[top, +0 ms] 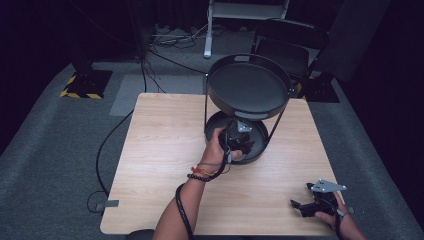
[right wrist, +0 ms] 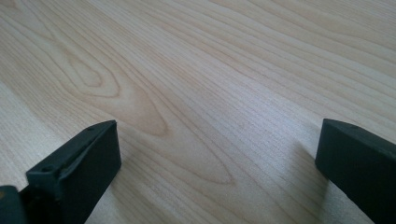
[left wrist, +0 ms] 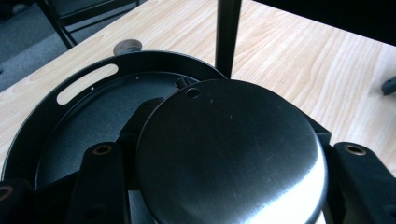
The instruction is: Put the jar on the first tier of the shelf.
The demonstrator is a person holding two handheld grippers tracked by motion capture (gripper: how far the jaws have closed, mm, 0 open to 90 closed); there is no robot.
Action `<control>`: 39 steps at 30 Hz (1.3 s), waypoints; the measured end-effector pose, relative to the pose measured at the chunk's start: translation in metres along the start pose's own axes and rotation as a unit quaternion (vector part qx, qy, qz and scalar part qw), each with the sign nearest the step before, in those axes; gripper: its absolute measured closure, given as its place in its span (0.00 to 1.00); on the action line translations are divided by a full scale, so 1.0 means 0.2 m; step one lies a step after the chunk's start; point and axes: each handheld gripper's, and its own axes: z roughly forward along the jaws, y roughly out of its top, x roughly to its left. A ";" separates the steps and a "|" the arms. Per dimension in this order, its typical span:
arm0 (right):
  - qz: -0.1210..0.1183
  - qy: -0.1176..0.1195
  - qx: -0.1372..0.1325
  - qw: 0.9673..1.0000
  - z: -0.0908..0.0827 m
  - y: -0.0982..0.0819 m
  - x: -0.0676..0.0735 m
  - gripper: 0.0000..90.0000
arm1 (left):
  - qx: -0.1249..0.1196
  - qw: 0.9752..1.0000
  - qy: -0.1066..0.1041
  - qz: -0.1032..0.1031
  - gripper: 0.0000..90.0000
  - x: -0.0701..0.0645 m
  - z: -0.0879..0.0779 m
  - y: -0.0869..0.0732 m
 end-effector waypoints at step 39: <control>0.000 0.000 0.000 1.000 0.00 0.00 0.00 0.00 | 0.017 0.999 0.024 -0.031 0.43 0.03 0.23 -0.10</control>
